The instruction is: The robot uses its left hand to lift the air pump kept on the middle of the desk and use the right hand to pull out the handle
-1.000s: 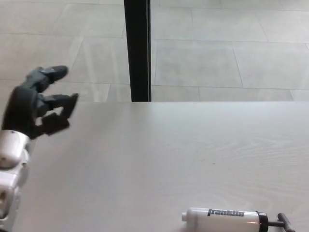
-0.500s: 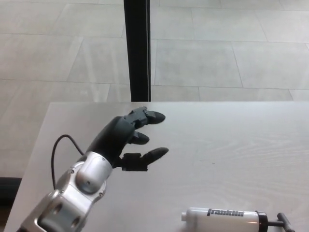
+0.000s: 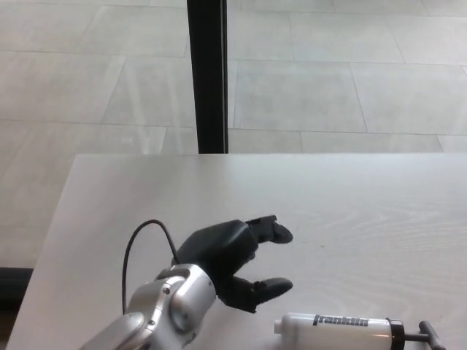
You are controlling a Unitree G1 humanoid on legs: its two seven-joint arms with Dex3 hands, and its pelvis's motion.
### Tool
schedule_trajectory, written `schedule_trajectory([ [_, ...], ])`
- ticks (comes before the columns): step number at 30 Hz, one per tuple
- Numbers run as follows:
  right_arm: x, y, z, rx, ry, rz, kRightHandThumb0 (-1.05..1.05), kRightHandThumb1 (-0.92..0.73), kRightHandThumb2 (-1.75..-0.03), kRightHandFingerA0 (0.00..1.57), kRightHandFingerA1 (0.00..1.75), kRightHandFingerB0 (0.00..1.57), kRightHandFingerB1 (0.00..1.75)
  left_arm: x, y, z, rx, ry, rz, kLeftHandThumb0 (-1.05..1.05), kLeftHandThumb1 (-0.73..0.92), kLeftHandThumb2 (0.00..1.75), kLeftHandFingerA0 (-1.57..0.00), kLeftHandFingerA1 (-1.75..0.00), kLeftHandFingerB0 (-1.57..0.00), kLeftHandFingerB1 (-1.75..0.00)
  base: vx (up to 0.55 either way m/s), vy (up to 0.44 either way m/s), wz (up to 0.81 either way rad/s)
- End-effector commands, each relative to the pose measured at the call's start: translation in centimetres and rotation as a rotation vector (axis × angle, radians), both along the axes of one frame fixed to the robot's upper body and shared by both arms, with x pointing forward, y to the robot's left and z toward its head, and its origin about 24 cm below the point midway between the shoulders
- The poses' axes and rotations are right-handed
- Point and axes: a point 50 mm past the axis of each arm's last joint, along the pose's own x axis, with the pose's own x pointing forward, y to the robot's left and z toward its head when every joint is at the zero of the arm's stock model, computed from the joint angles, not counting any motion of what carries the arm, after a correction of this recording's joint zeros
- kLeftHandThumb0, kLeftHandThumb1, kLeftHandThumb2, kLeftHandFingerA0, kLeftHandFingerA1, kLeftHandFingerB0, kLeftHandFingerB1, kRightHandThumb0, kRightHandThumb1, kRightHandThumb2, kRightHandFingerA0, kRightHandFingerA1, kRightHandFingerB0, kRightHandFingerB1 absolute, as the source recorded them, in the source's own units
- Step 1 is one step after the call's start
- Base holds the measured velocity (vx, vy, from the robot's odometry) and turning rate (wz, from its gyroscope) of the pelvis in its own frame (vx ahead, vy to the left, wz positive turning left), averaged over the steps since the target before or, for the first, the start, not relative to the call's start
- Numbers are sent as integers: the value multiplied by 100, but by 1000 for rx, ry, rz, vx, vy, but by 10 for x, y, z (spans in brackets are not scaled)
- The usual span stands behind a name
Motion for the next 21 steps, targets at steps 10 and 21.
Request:
schedule_trajectory([
  [10,-2,-8,-6,15,76,-25,-63,-69,-102,63,75,42,56,-32,-55,-7,308,-30,-8,-81,84,65,-14,-69,-20,-53,0,0,0],
  [21,1,-5,0,-1,74,-27,-62,-87,-65,67,71,45,41,-28,-64,-1,412,-143,-11,-41,46,108,-7,-57,-3,-52,0,0,0],
])
